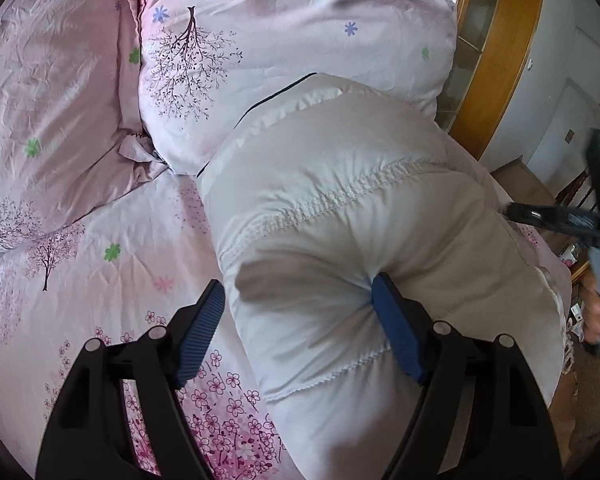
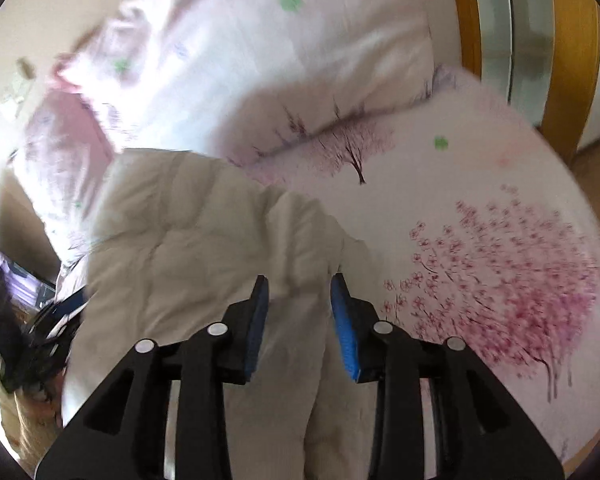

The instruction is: Fold large clothes

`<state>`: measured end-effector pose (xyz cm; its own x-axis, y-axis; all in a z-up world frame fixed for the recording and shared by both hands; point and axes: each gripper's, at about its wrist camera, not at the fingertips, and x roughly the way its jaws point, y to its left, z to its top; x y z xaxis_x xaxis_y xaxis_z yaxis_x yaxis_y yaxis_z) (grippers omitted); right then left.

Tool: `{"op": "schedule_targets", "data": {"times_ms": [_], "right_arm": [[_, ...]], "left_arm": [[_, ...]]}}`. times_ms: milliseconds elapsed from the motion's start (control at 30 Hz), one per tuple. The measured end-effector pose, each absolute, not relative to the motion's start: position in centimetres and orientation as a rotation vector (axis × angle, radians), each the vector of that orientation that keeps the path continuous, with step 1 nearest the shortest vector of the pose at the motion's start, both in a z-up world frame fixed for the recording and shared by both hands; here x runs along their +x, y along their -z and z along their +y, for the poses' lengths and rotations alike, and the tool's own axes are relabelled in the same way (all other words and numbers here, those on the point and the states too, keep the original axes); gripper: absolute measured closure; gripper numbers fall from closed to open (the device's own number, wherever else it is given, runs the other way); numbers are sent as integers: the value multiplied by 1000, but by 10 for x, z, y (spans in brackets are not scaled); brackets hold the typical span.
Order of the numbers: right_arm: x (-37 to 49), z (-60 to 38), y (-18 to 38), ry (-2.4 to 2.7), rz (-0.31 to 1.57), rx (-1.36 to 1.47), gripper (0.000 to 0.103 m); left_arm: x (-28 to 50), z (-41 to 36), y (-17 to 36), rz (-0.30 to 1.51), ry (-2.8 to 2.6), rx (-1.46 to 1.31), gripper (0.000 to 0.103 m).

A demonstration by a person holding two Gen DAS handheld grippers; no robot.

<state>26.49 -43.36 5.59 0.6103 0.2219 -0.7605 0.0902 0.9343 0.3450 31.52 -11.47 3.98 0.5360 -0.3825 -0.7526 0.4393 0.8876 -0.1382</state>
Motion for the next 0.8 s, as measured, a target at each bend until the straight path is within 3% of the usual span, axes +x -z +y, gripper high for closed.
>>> {"op": "schedule_targets", "data": {"times_ms": [200, 400, 667, 800], "right_arm": [[214, -402, -69, -209, 830, 300, 69], [239, -391, -12, -195, 989, 276, 68], [243, -385, -5, -177, 1008, 268, 68], [245, -386, -1, -175, 1008, 264, 68]], "left_arm": [[315, -114, -39, 872, 488, 59, 26], [307, -117, -44, 829, 489, 60, 26], [273, -90, -63, 786, 555, -22, 26], [241, -107, -62, 713, 553, 125, 26]]}}
